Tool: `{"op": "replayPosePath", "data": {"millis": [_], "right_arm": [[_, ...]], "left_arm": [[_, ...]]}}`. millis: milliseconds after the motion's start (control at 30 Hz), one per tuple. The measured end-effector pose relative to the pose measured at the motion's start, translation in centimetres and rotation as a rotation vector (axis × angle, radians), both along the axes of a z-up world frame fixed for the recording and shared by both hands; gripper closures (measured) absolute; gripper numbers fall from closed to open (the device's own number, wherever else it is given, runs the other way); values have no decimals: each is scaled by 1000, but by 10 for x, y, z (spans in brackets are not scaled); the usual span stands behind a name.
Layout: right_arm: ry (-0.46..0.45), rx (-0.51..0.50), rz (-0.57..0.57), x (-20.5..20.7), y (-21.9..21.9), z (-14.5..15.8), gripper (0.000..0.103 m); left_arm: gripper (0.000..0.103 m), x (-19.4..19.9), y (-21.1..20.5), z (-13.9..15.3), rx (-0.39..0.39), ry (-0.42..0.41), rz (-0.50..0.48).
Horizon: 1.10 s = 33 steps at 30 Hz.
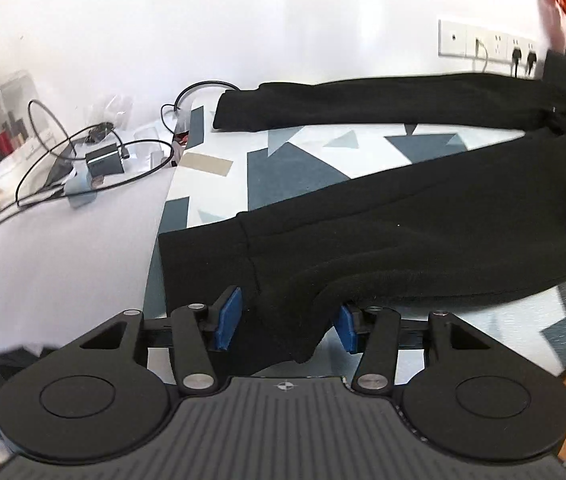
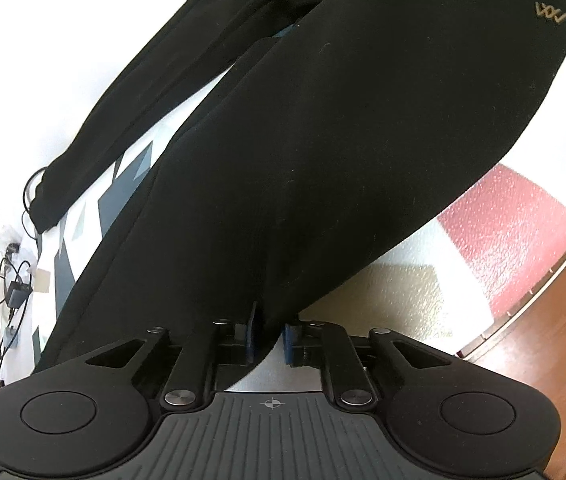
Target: Fold clothes
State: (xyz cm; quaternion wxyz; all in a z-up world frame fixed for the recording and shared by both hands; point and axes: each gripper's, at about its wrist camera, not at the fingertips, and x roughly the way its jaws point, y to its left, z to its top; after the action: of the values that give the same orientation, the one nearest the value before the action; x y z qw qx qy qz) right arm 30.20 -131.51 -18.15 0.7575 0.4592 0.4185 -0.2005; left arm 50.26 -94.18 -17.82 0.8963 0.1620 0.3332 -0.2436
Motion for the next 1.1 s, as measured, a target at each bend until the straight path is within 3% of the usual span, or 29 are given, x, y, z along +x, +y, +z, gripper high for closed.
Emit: {"op": "replayPosePath", "data": {"millis": [133,200,267,333,367,400,467,533,567,700,800,1000,1033,1100], "right_arm": [[-40,1,-19,-17,0,15,56],[-77,-48,-47,-26,-3,29,50],[-109,-82,-104,-43,-14,44,47],[-143,-102,-180,-64,-31,54,45],[-160,-113,-217,-74,-40,59,39],[-180,-143,-238,-84,-50,65,35],[-209,-230,-264,-98,-69,76,17],[-218,-323,-314,-111,-92,83,10],[-222,-365,-344,-117,-105,84,13],[-230,-372,-468,-151,-180,70,16],[-215,-303,-544,-162,-238,40,18],[-198,-175,-540,-144,-316,-13,18],[-202,-154,-514,-137,-321,-17,25],[-210,-113,-462,-124,-332,-26,64]], "left_arm": [[49,5,-4,4,26,53,-16],[48,1,-2,16,15,106,-15],[48,-9,-3,34,-22,134,-4],[34,-21,-9,58,-112,82,-31],[25,-26,-13,70,-156,56,-44],[22,-27,-22,79,-194,45,-43],[21,-27,-44,92,-262,45,-47],[21,-23,-77,87,-290,95,-40],[21,-22,-95,82,-296,123,-30],[21,-22,-156,51,-228,250,46],[21,-20,-168,43,-193,264,127],[21,-17,-192,29,-121,291,289],[21,-17,-196,26,-109,295,315],[21,-16,-204,21,-85,304,369]]}}
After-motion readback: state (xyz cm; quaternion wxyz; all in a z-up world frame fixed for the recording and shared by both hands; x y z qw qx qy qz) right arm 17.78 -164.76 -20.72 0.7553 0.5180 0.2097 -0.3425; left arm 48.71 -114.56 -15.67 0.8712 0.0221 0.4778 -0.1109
